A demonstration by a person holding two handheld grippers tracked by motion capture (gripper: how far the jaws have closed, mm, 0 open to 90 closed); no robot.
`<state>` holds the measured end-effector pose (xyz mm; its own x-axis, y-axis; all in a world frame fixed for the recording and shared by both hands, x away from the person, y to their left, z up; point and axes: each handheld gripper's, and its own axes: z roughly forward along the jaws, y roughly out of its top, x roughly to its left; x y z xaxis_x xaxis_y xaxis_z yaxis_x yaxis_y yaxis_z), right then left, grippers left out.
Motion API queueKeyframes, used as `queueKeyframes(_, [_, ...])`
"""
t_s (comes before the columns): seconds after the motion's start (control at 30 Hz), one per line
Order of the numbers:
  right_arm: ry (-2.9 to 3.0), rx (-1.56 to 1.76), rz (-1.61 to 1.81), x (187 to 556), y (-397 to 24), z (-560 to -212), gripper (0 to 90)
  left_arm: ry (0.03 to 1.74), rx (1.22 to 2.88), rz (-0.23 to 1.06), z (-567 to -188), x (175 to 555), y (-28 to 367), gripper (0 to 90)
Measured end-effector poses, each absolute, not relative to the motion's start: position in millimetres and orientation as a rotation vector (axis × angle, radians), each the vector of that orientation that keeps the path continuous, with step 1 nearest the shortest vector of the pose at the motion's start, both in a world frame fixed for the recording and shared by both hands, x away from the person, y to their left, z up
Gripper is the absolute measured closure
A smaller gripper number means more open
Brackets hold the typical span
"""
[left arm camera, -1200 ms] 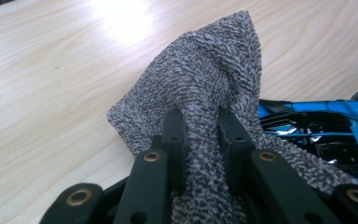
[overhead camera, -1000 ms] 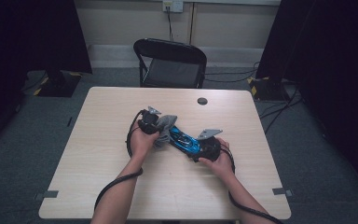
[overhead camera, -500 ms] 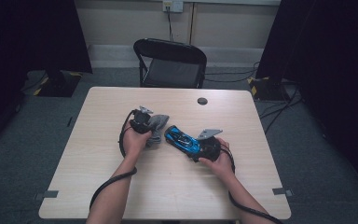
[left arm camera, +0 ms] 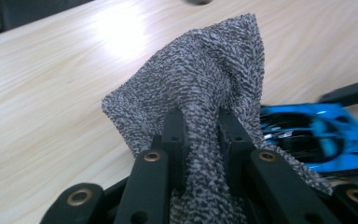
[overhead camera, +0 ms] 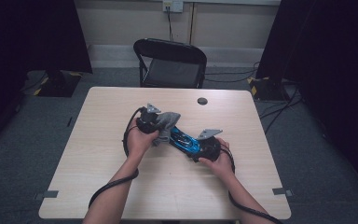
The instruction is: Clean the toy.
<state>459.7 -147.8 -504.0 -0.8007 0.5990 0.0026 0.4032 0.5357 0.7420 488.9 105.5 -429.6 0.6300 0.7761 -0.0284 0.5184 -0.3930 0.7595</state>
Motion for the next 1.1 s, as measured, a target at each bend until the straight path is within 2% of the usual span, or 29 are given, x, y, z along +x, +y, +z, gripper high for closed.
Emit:
queueKeyframes(0.63, [2.524, 0.841, 1.121, 460, -148, -504, 25.4, 0.814, 2.203, 0.318, -443, 465, 32, 76.1])
queueKeyframes(1.1, [2.523, 0.839, 1.121, 460, -148, -504, 25.4, 0.745, 2.280, 0.288, -458, 459, 10, 75.9])
